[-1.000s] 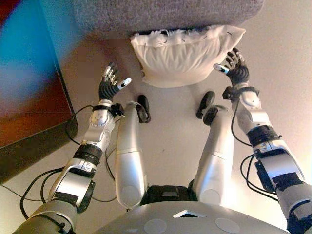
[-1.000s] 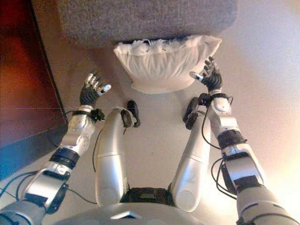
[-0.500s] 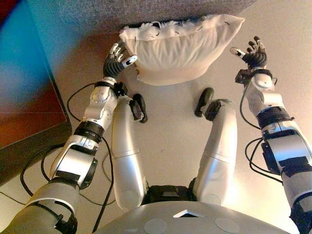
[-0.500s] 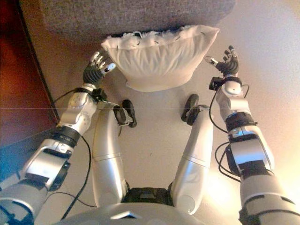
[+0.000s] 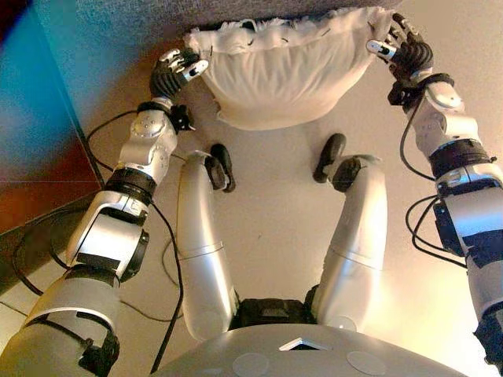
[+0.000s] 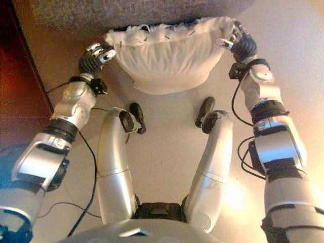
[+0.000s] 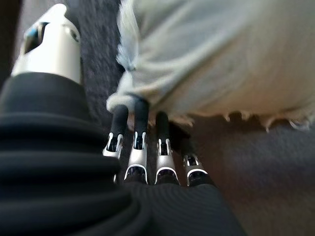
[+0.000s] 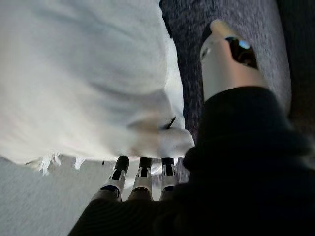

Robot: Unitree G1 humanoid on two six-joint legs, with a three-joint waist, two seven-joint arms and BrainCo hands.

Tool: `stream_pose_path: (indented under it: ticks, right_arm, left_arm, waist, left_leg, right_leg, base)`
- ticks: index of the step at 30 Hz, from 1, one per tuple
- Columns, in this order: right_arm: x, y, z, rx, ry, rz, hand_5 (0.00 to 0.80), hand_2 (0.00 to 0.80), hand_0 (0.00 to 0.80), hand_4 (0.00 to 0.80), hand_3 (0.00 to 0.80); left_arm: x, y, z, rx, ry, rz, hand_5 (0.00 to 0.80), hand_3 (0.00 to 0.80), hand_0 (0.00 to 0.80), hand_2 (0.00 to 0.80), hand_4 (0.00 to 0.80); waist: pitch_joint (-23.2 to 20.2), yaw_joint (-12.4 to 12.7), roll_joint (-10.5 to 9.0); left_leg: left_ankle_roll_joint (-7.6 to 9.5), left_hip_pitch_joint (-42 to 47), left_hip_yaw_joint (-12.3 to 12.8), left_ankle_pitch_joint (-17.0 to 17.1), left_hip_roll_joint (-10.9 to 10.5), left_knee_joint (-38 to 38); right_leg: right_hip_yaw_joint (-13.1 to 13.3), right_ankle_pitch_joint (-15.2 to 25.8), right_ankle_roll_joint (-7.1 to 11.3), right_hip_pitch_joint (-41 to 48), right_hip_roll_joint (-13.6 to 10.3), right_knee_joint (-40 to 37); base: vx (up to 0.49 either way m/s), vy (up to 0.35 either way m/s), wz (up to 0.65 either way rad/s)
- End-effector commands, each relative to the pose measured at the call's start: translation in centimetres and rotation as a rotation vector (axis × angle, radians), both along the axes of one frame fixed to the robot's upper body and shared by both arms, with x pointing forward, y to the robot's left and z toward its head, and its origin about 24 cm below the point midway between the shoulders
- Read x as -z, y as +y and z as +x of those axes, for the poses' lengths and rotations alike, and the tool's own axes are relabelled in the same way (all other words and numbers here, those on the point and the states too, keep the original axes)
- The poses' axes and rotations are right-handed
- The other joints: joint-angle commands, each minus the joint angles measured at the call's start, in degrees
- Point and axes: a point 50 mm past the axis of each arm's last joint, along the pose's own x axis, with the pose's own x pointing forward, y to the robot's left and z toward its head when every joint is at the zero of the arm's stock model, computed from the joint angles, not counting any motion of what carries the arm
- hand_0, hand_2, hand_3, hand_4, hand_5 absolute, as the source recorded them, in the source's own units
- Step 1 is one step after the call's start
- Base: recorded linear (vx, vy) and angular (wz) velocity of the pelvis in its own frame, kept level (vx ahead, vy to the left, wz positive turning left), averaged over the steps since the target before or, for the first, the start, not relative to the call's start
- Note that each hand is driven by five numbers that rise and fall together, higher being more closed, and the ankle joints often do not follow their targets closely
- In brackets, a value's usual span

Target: Pick up the cushion and take it to the sofa

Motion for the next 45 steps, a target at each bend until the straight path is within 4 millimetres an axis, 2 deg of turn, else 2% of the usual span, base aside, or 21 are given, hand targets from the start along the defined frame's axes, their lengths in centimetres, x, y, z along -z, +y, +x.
stream_pose_path:
  ticks: [1,4,7,9,12,15,20,24,32,39,45]
  right_arm:
    - [-3.1,-0.6,0.1,0.000,-0.087,-0.037,0.000,0.000,0.000,0.000,0.000]
    - [-3.5,-0.9,0.1,0.015,-0.096,-0.024,0.000,0.000,0.000,0.000,0.000]
    - [-3.6,-0.9,0.1,0.032,-0.107,-0.016,0.000,0.000,0.000,0.000,0.000]
    - [-3.6,-0.9,0.0,0.046,-0.114,-0.006,0.000,0.000,0.000,0.000,0.000]
    - [-3.9,-0.9,0.0,0.056,-0.129,0.011,0.000,0.000,0.000,0.000,0.000]
    - [-4.3,-0.8,0.0,0.050,-0.123,0.008,0.000,0.000,0.000,0.000,0.000]
    - [-4.1,-1.3,0.1,0.077,-0.090,0.000,0.000,0.000,0.000,0.000,0.000]
    - [-4.0,-1.9,0.1,0.113,-0.068,0.001,0.000,0.000,0.000,0.000,0.000]
    - [-3.6,-3.3,0.0,0.275,-0.016,0.000,0.000,0.000,0.000,0.000,0.000]
    - [-3.8,-2.1,0.5,0.231,0.045,-0.078,0.000,0.000,0.000,0.000,0.000]
    - [-3.9,-0.3,1.0,0.117,0.073,-0.172,0.000,0.000,0.000,0.000,0.000]
  left_arm:
    - [-2.1,1.6,0.4,-0.127,-0.068,-0.012,0.000,0.000,0.000,0.000,0.000]
    - [-3.5,2.2,0.1,-0.192,-0.176,-0.014,0.000,0.000,0.000,0.000,0.000]
    - [-3.7,2.0,-0.5,-0.218,-0.240,-0.046,0.000,0.000,0.000,0.000,0.000]
    - [-2.6,2.0,-0.9,-0.227,-0.217,-0.049,0.000,0.000,0.000,0.000,0.000]
    - [0.2,1.6,-1.5,-0.202,-0.122,0.004,0.000,0.000,0.000,0.000,0.000]
    - [1.2,1.2,-1.5,-0.163,-0.074,0.024,0.000,0.000,0.000,0.000,0.000]
    - [-0.1,0.4,-0.4,-0.047,-0.044,0.024,0.000,0.000,0.000,0.000,0.000]
    - [-0.4,0.0,0.3,0.021,0.027,0.048,0.000,0.000,0.000,0.000,0.000]
    - [-1.8,-0.7,1.2,0.070,0.053,0.080,0.000,0.000,0.000,0.000,0.000]
    - [-4.5,-1.4,2.0,0.064,0.013,0.081,0.000,0.000,0.000,0.000,0.000]
    - [-5.6,-2.1,2.2,0.073,-0.014,0.062,0.000,0.000,0.000,0.000,0.000]
  waist:
    - [-0.55,0.00,2.03]
    - [-0.55,0.47,2.10]
    - [-0.55,1.47,2.49]
    - [-0.55,2.14,2.76]
    - [-0.55,2.83,2.90]
    - [-0.55,2.69,2.75]
    - [-0.55,1.57,2.42]
    - [-0.55,0.83,2.32]
    - [-0.55,-0.39,2.38]
    - [-0.55,-0.73,2.28]
    - [-0.55,-0.64,2.51]
  left_leg:
    - [-0.98,0.58,-0.54,2.36,-0.17,-4.63]
    - [-0.97,-0.28,-0.82,2.20,-0.60,-4.89]
    - [-1.00,-0.54,-1.05,1.97,-1.39,-5.68]
    - [-1.06,-0.50,-1.25,2.01,-1.84,-6.47]
    - [-1.10,-0.55,-1.55,2.21,-2.39,-7.26]
    - [-1.10,-1.02,-1.76,2.39,-2.05,-6.88]
    - [-1.03,-2.03,-1.67,2.60,-1.20,-5.62]
    - [-0.94,-2.13,-1.34,2.60,-0.71,-5.31]
    - [-0.76,-3.18,-0.69,2.49,-0.03,-4.59]
    - [-0.63,-3.77,-0.22,2.61,-0.28,-5.48]
    - [-0.59,-4.25,-0.01,2.91,-0.69,-6.19]
  right_leg:
    - [1.17,-2.31,2.01,2.41,-0.89,0.10]
    - [1.00,-2.42,1.92,1.55,-1.12,-0.17]
    - [0.51,-2.60,1.87,1.44,-1.40,-0.87]
    - [0.12,-2.65,1.87,1.63,-1.57,-1.36]
    - [-0.63,-2.51,1.96,1.83,-1.71,-1.85]
    - [-0.69,-2.56,2.00,1.50,-1.69,-1.31]
    - [-0.09,-2.50,2.02,0.43,-1.48,-0.16]
    - [0.18,-2.08,2.20,0.26,-1.47,-0.28]
    - [0.99,-0.80,2.69,-0.82,-1.01,-0.85]
    - [1.08,0.31,2.76,-1.36,-0.95,-2.72]
    - [1.20,0.97,2.76,-1.69,-1.00,-3.77]
  base:
    - [-0.015,-0.046,0.04]
    - [-0.017,-0.057,0.03]
    - [-0.011,-0.063,0.04]
    - [-0.011,-0.056,0.07]
    - [-0.011,-0.047,0.12]
    - [0.007,-0.003,0.09]
    - [0.008,0.012,0.05]
    - [0.001,0.009,0.00]
    - [0.003,0.047,-0.08]
    - [-0.005,0.026,-0.05]
    - [-0.003,0.009,-0.02]
